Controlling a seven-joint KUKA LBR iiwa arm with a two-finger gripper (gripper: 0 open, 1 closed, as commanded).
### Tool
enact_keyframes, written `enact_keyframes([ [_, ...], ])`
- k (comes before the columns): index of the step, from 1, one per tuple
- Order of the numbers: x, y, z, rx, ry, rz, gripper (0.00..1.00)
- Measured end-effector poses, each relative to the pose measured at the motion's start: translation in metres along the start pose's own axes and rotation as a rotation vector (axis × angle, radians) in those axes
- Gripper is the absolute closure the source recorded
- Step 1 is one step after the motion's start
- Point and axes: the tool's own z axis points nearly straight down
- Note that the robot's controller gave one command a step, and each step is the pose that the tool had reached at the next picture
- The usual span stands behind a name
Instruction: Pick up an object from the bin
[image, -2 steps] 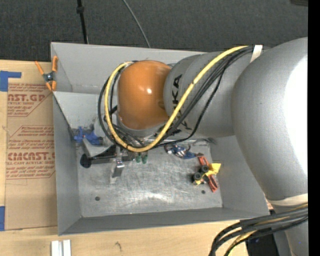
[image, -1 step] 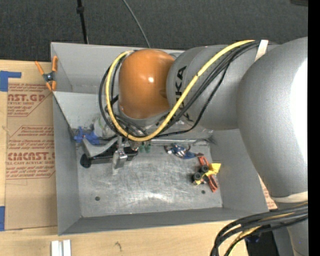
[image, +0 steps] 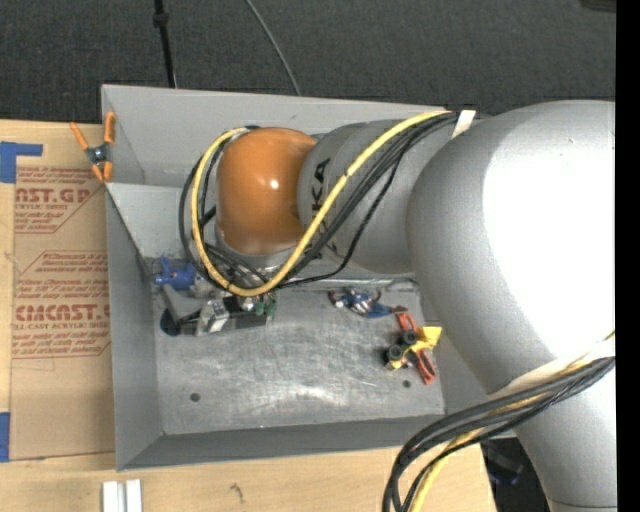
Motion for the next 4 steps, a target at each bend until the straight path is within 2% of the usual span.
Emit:
enact_keyframes([
  [2,0.003,-0.001,-0.002,0.002,-0.005,0.002,1.00],
  [3,0.005,0.003,-0.006,0.012,0.002,-0.005,1.00],
  [4,0.018,0.002,-0.035,0.017,0.027,0.089,1.00],
])
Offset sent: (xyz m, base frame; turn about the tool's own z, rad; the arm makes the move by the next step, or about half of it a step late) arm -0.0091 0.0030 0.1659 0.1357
